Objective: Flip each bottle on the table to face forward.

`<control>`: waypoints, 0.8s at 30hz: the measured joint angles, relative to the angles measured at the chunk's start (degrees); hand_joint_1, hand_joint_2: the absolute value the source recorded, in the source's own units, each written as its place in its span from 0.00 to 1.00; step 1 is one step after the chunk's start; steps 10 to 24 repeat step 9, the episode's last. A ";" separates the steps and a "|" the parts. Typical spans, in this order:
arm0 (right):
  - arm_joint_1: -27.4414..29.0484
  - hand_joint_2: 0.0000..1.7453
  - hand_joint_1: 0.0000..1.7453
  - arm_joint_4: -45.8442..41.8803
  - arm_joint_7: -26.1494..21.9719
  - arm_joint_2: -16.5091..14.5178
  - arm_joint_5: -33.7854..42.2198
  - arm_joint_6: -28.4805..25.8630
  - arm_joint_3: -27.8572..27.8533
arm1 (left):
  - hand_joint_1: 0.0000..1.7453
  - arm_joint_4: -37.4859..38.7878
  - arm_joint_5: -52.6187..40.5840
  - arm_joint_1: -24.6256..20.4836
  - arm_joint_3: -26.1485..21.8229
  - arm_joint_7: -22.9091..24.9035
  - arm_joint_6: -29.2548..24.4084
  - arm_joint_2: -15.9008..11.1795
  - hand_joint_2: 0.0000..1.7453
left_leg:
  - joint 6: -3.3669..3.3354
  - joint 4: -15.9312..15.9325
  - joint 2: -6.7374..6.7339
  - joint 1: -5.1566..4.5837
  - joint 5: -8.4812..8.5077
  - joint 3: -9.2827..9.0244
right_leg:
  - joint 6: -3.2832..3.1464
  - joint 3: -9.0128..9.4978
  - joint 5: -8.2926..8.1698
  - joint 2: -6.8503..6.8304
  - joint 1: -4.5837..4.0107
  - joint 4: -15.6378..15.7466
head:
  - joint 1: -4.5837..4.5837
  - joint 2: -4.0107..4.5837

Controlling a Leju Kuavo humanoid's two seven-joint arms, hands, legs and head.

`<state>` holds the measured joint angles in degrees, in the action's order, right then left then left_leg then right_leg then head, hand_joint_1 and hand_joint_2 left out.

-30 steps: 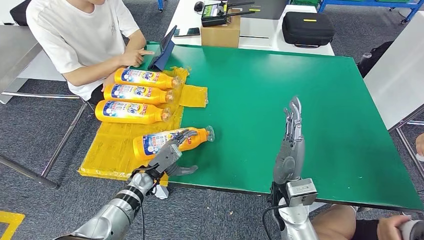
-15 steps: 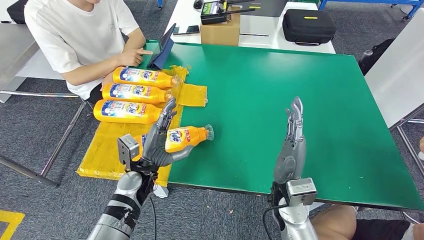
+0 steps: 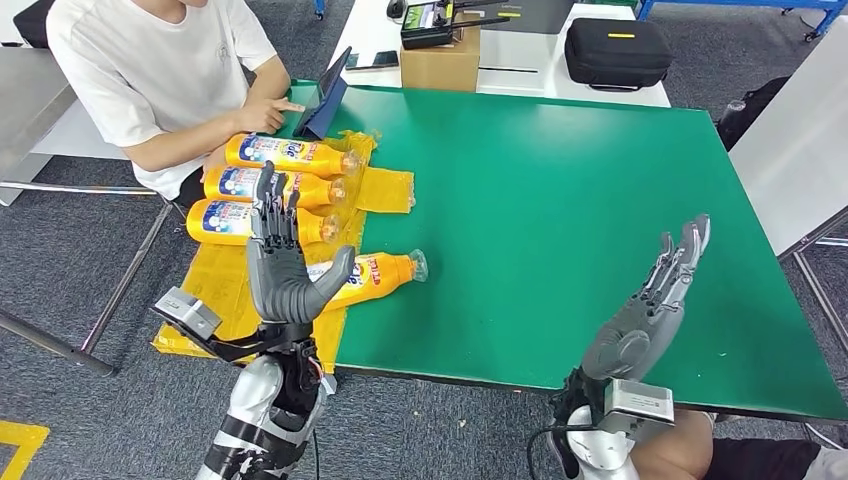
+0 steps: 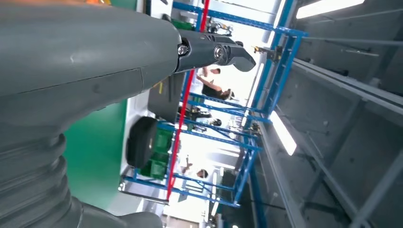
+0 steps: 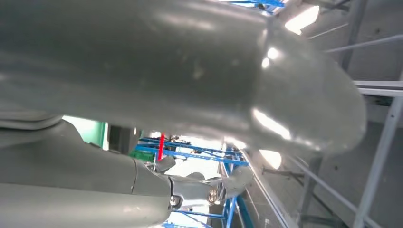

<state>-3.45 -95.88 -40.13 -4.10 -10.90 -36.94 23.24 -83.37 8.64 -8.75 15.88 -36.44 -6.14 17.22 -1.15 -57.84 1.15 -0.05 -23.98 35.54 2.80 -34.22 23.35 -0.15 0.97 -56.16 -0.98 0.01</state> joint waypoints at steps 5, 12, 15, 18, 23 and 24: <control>4.48 0.25 0.00 -5.29 0.00 -1.43 -2.86 -2.67 -0.34 | 0.00 -2.99 1.46 1.98 2.51 -1.07 -3.04 -0.33 1.00 | 0.01 0.00 0.02 0.01 -0.03 0.02 | 0.00 -0.01 0.03 -0.01 0.00 0.00 | 0.01 0.00; 8.05 1.00 0.00 -7.49 0.00 -3.25 -4.53 -2.82 -1.39 | 0.00 -4.70 -0.11 3.41 4.12 -1.75 -6.25 -0.82 1.00 | 0.00 0.01 0.01 0.01 -0.07 0.04 | -0.02 -0.04 0.05 0.00 0.00 0.01 | -0.01 0.00; 8.05 1.00 0.00 -7.49 0.00 -3.25 -4.53 -2.82 -1.39 | 0.00 -4.70 -0.11 3.41 4.12 -1.75 -6.25 -0.82 1.00 | 0.00 0.01 0.01 0.01 -0.07 0.04 | -0.02 -0.04 0.05 0.00 0.00 0.01 | -0.01 0.00; 8.05 1.00 0.00 -7.49 0.00 -3.25 -4.53 -2.82 -1.39 | 0.00 -4.70 -0.11 3.41 4.12 -1.75 -6.25 -0.82 1.00 | 0.00 0.01 0.01 0.01 -0.07 0.04 | -0.02 -0.04 0.05 0.00 0.00 0.01 | -0.01 0.00; 8.05 1.00 0.00 -7.49 0.00 -3.25 -4.53 -2.82 -1.39 | 0.00 -4.70 -0.11 3.41 4.12 -1.75 -6.25 -0.82 1.00 | 0.00 0.01 0.01 0.01 -0.07 0.04 | -0.02 -0.04 0.05 0.00 0.00 0.01 | -0.01 0.00; 8.05 1.00 0.00 -7.49 0.00 -3.25 -4.53 -2.82 -1.39 | 0.00 -4.70 -0.11 3.41 4.12 -1.75 -6.25 -0.82 1.00 | 0.00 0.01 0.01 0.01 -0.07 0.04 | -0.02 -0.04 0.05 0.00 0.00 0.01 | -0.01 0.00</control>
